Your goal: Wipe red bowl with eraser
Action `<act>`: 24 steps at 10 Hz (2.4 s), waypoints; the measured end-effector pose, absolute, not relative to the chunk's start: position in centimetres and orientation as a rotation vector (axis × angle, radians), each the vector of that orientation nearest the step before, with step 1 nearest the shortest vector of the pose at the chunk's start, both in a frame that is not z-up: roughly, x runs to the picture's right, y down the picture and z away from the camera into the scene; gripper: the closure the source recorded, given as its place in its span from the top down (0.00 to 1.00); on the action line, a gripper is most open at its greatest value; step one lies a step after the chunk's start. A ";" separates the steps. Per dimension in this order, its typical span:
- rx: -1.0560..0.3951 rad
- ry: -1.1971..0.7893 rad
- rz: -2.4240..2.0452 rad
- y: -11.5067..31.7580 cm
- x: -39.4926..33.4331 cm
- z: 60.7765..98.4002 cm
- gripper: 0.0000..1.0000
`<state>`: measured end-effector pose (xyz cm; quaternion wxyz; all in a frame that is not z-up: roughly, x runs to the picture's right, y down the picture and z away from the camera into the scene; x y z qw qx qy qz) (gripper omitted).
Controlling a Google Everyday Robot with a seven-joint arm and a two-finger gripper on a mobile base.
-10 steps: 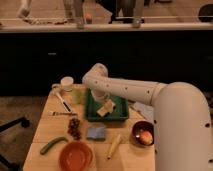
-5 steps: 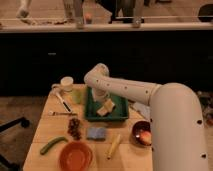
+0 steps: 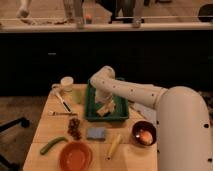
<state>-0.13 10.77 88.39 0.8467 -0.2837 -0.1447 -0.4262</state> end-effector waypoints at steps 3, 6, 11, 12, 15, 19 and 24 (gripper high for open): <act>-0.600 -0.294 -0.940 12.1 0.5 89.1 0.80; -0.607 -0.282 -0.964 12.8 0.8 89.7 0.80; -0.625 -0.246 -0.989 13.3 0.1 90.1 0.78; -0.626 -0.242 -0.994 13.3 0.0 90.2 0.70; -0.624 -0.241 -1.006 13.5 -0.3 90.2 0.40; -0.597 -0.263 -1.038 13.2 -0.7 89.1 0.00; -0.515 -0.256 -1.066 11.7 -1.2 85.5 0.00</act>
